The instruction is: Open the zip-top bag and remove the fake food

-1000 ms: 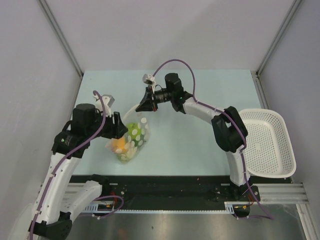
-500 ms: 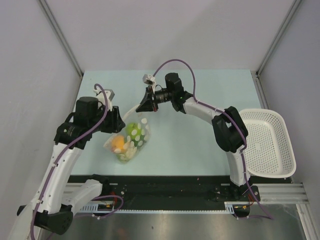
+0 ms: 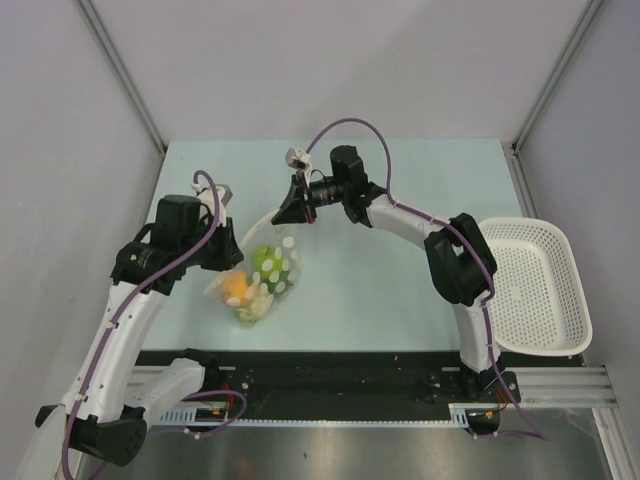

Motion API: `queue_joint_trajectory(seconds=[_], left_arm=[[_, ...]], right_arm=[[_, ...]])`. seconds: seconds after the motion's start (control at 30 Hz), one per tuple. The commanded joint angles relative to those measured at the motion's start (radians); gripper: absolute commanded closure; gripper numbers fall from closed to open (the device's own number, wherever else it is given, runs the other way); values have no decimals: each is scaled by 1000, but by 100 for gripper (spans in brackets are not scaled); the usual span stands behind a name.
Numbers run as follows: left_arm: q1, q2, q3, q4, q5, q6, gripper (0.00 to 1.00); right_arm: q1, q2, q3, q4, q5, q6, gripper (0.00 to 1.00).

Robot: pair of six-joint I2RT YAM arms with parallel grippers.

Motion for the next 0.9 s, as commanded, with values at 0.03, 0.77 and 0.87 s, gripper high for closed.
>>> queue_joint_trajectory(seconds=[0.03, 0.77, 0.87], left_arm=[[1, -17, 30, -5, -40, 20, 95], [-1, -187, 7, -229, 23, -84, 100], [1, -204, 10, -238, 58, -95, 100]], right_arm=[[5, -58, -4, 41, -12, -4, 100], [-58, 51, 97, 94, 227, 58, 100], [-53, 62, 113, 94, 247, 72, 100]])
